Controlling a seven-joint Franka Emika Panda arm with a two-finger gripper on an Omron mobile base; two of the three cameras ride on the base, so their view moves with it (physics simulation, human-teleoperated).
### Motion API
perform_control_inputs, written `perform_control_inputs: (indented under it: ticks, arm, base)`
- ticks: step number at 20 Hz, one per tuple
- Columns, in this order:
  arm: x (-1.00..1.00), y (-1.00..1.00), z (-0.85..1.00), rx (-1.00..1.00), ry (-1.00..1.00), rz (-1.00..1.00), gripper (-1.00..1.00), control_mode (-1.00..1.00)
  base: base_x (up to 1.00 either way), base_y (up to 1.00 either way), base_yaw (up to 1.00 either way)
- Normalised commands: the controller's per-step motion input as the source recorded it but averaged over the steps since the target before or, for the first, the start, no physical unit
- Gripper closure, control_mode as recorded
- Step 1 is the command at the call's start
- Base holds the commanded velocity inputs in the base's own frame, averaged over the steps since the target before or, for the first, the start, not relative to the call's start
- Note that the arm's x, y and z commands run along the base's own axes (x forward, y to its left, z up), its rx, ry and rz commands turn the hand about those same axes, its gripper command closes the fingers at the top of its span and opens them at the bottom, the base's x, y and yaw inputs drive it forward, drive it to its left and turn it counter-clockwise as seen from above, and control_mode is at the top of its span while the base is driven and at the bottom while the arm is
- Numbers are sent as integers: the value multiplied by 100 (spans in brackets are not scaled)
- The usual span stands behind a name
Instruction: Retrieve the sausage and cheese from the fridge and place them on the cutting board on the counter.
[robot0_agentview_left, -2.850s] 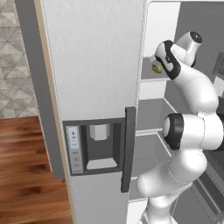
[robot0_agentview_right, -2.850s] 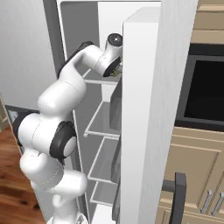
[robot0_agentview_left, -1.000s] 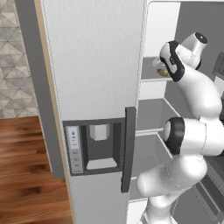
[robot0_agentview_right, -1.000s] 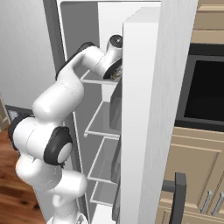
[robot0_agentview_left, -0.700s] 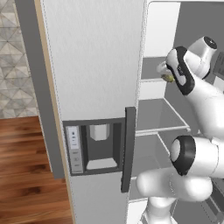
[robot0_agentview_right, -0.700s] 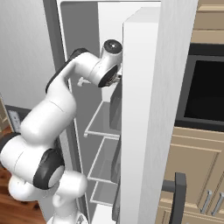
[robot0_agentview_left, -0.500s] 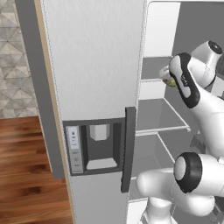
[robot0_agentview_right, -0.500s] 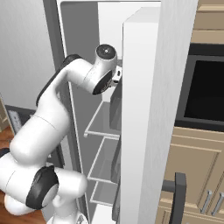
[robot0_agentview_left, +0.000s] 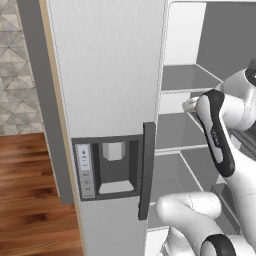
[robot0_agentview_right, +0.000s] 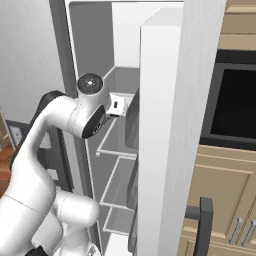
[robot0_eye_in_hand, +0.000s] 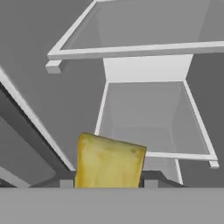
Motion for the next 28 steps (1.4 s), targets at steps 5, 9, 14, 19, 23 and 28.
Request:
perform_control_inputs:
  ticks: [5,9,14,19,23,28]
  arm:
    - [-80,10,-23,-4,3,-3,100,-100]
    - [-53,7,-41,-5,16,-2,100,-100]
    - [-40,8,-49,-1,15,-2,100,-100]
    - [-3,2,-7,0,8,-1,100,-100]
    - [0,0,0,0,0,0,100,-100]
    - [0,0,0,0,0,0,100,-100]
  base:
    - [0,0,0]
    - [0,0,0]
    - [0,0,0]
    - [0,0,0]
    - [0,0,0]
    - [0,0,0]
